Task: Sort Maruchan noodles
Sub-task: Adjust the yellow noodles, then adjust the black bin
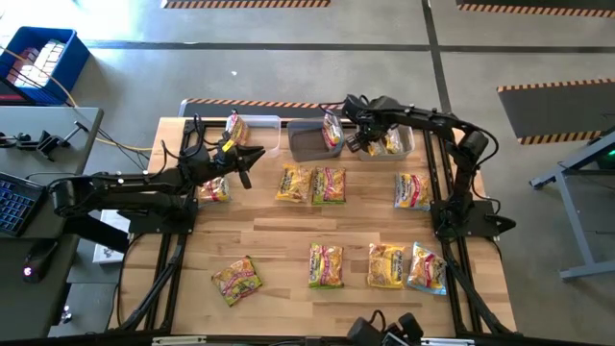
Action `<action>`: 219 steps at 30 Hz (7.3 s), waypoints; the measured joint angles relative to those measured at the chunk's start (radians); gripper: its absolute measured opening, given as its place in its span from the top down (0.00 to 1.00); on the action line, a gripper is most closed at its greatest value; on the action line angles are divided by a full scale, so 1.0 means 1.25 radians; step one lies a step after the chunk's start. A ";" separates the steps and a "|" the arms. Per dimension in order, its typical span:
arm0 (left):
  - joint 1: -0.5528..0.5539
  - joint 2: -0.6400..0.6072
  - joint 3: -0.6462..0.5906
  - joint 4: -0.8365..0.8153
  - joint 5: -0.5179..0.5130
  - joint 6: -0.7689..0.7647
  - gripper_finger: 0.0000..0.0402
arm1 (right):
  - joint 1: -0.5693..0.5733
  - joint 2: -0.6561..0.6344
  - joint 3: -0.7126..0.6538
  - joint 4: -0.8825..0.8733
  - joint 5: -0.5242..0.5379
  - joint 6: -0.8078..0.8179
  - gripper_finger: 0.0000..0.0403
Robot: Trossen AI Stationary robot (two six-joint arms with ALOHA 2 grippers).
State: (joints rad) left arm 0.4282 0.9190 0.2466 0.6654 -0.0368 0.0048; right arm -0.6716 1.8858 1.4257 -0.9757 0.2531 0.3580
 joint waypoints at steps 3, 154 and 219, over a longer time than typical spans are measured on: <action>0.000 0.000 0.000 0.000 0.000 0.000 0.88 | 0.000 0.000 -0.015 0.010 0.014 -0.006 0.66; 0.003 0.022 0.016 -0.025 0.008 0.005 0.89 | -0.067 -0.245 -0.288 0.073 0.109 0.047 0.96; 0.003 0.022 0.016 -0.036 0.015 0.006 0.90 | -0.128 -0.227 -0.091 -0.092 0.205 -0.057 0.92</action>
State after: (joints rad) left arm 0.4315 0.9463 0.2662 0.6210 -0.0182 0.0120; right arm -0.8311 1.6018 1.3119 -1.0910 0.5094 0.2870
